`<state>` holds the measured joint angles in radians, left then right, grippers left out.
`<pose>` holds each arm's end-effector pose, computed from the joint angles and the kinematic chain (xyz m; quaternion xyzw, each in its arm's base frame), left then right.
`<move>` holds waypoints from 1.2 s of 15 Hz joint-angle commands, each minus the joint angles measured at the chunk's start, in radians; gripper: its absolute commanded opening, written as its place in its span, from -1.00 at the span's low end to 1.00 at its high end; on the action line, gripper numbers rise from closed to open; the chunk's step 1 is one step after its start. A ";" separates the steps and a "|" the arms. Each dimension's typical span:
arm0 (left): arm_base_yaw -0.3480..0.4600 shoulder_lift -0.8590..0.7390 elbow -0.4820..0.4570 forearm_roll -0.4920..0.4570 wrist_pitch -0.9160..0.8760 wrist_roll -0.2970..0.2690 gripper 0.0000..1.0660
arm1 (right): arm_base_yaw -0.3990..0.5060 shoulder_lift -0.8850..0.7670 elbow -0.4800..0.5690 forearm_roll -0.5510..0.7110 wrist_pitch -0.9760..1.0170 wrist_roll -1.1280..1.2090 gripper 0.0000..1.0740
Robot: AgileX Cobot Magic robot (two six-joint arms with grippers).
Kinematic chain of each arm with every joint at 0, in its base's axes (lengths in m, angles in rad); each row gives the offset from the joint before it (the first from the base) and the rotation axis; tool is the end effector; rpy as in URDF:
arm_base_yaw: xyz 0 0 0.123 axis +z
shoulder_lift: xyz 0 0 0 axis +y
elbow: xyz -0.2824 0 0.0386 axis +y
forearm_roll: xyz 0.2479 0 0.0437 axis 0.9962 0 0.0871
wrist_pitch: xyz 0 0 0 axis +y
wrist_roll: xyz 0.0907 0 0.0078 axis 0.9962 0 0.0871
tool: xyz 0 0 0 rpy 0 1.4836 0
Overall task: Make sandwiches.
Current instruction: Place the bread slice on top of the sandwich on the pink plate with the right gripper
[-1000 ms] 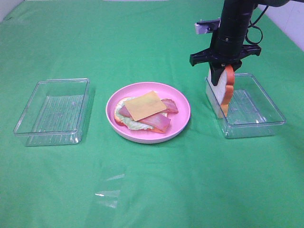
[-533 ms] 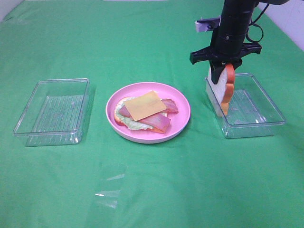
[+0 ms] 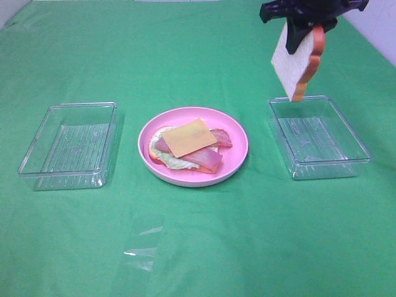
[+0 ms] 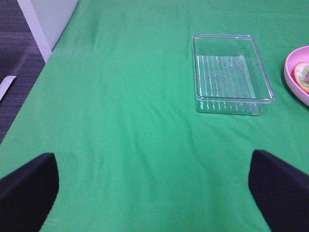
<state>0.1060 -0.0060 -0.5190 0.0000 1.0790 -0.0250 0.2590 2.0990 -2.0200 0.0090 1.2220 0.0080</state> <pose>-0.0087 -0.0009 0.2809 -0.0557 0.8497 0.0212 0.5240 0.4425 0.1180 0.2861 -0.1224 0.9765 0.0280 0.1754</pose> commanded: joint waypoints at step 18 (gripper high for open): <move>0.003 -0.014 0.002 0.000 -0.005 0.002 0.88 | 0.161 0.030 -0.006 0.459 0.023 -0.061 -1.00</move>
<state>0.1060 -0.0060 -0.5190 0.0000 1.0790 -0.0250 0.4190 2.1230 -2.0200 0.4480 1.2220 -0.0440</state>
